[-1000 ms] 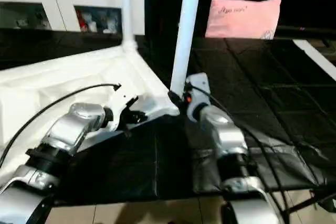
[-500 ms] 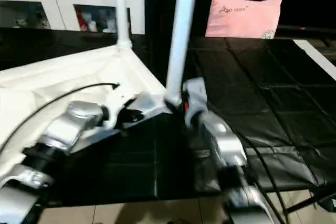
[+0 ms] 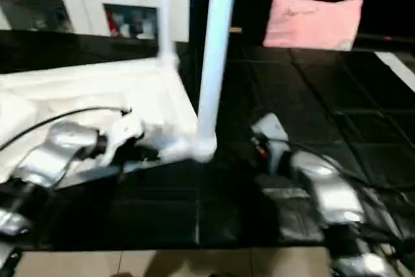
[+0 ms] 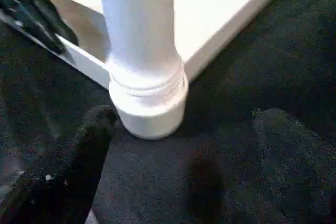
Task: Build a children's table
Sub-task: Rotate leg to tighten
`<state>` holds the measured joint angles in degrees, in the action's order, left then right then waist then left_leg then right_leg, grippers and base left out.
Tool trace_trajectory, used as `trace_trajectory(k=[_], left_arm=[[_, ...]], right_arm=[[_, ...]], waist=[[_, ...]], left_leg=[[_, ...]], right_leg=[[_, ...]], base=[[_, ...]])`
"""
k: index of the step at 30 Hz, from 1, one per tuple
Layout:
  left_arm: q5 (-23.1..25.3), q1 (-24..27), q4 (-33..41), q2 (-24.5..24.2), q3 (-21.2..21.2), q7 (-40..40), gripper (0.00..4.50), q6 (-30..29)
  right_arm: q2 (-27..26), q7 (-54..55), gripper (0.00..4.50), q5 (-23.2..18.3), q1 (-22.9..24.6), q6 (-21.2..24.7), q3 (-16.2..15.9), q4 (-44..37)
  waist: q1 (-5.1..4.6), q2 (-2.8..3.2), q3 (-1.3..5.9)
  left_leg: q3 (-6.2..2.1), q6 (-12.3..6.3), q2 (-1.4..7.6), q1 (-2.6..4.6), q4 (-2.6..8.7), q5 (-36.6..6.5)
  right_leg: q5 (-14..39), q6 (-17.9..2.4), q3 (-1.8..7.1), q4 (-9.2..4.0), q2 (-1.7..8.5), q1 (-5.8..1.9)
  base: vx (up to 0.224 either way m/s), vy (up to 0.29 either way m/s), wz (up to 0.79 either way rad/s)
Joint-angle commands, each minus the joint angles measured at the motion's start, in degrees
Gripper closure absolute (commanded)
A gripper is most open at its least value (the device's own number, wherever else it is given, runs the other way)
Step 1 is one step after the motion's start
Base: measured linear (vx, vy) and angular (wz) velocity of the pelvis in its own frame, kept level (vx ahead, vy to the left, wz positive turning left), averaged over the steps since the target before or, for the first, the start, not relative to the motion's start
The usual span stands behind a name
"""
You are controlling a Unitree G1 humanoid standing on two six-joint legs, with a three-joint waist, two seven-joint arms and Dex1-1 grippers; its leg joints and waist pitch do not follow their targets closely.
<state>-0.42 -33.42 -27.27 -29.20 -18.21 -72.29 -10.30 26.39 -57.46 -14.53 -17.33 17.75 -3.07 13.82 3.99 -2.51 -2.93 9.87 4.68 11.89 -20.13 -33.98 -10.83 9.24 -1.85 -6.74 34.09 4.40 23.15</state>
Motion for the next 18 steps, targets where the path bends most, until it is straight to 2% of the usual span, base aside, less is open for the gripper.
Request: trace_trajectory(k=[1,6,9,13,14,18], left_arm=[[-1.8,-0.1,2.7,-0.1,-1.8,-4.5,4.5,1.9],[-1.7,0.3,2.9,-0.2,-3.5,-7.6,4.5,4.6],[-1.7,0.4,3.3,0.4,-4.0,-8.1,4.5,5.3],[0.8,-0.5,1.1,1.8,-3.6,-3.7,4.5,9.3],[1.2,-0.8,0.3,2.1,-3.5,-2.7,4.07,8.8],[0.8,-0.8,0.9,1.9,-3.5,-3.4,3.9,7.1]], right_arm=[[1.7,-3.7,0.02,-2.0,0.6,-0.8,-0.5,-2.3],[2.2,-8.4,0.02,-2.5,0.1,-1.6,-2.6,-3.0],[1.8,-9.1,0.02,-2.0,-0.8,-2.4,-3.5,-2.3],[2.4,-10.8,0.02,-2.0,-1.3,-2.5,-4.2,-2.3],[2.7,-11.4,0.0,-2.4,-1.2,-2.2,-4.2,-2.6],[3.4,-11.9,0.0,-2.6,-0.8,-2.3,-3.9,-2.8]], waist=[[-0.09,0.32,3.59],[0.69,0.12,3.6],[0.95,0.01,3.63],[1.02,-0.42,3.58],[1.06,-0.56,3.65],[1.03,-0.69,3.62]], left_leg=[[-0.18,-2.66,1.73,0.35,3.89,-12.1],[-0.15,-2.5,1.83,0.47,3.91,-11.5],[-0.19,-2.07,2.0,0.49,3.99,-11.0],[-0.15,-2.22,1.93,0.39,3.9,-11.0],[-0.09,-2.38,1.88,0.43,3.83,-11.0],[-0.2,-2.31,1.81,0.24,3.87,-10.7]], right_leg=[[18.2,-8.8,3.64,-4.44,4.23,-3.35],[19.4,-8.3,3.64,-4.48,4.32,-3.12],[18.4,-8.6,3.69,-4.19,4.35,-3.07],[18.8,-8.1,3.7,-4.29,4.36,-3.12],[18.9,-7.8,3.68,-4.3,4.3,-3.14],[20.7,-6.8,3.63,-4.42,4.43,-3.24]], base=[[0.0,0.0,0.0],[0.0,0.0,0.0],[0.0,0.0,0.0],[0.0,0.0,0.0],[0.0,0.0,0.0],[0.0,0.0,0.0]])
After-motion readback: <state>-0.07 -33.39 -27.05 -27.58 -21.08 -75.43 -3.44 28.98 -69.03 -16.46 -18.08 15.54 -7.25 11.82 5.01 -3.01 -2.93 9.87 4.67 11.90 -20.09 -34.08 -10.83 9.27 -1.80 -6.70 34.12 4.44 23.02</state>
